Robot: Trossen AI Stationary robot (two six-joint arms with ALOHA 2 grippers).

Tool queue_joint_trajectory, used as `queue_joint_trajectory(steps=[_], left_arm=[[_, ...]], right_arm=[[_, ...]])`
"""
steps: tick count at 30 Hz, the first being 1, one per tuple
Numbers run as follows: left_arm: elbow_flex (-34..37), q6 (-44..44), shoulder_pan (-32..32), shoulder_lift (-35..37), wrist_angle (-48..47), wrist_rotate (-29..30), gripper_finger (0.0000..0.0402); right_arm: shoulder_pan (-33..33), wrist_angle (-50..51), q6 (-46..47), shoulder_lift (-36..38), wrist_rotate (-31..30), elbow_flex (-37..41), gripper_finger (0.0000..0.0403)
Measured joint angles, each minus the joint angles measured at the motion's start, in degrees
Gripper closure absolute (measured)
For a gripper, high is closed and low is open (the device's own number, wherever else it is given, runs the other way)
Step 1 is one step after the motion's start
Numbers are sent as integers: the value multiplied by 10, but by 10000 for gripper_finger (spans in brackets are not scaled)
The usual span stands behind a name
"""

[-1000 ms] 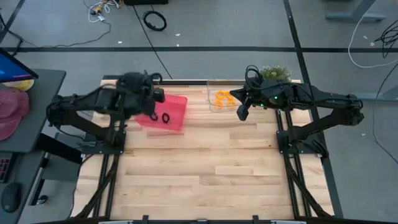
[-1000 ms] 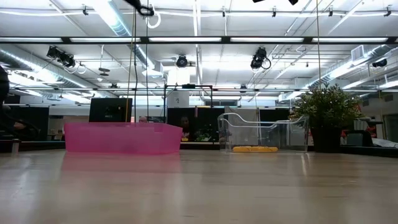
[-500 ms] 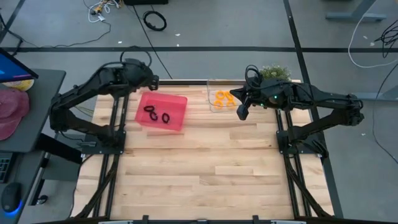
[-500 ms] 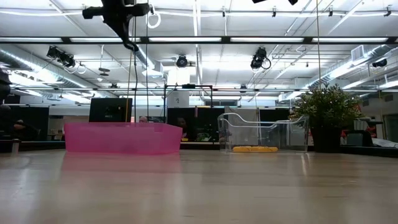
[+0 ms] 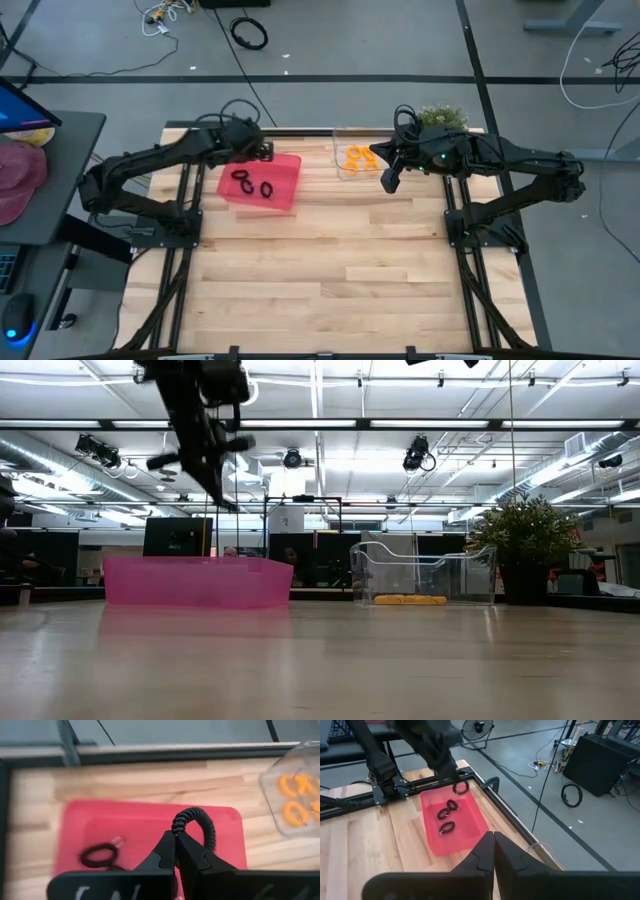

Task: Sort spring keychains
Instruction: Put the black spring keychain into the pink bin

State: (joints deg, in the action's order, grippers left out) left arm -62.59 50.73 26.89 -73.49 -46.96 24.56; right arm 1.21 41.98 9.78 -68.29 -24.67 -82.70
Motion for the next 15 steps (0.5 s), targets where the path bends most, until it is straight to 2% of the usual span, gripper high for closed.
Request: queue_joint_trajectory(steps=[3,7,15], left_arm=[[65,23,15,-1,70,-39,398],[129,52,26,-1,106,-68,398],[192,75,27,-1,145,-84,398]], right_arm=[[0,0,0,0,0,0,395],[0,0,0,0,0,0,395],[0,0,0,0,0,0,395]])
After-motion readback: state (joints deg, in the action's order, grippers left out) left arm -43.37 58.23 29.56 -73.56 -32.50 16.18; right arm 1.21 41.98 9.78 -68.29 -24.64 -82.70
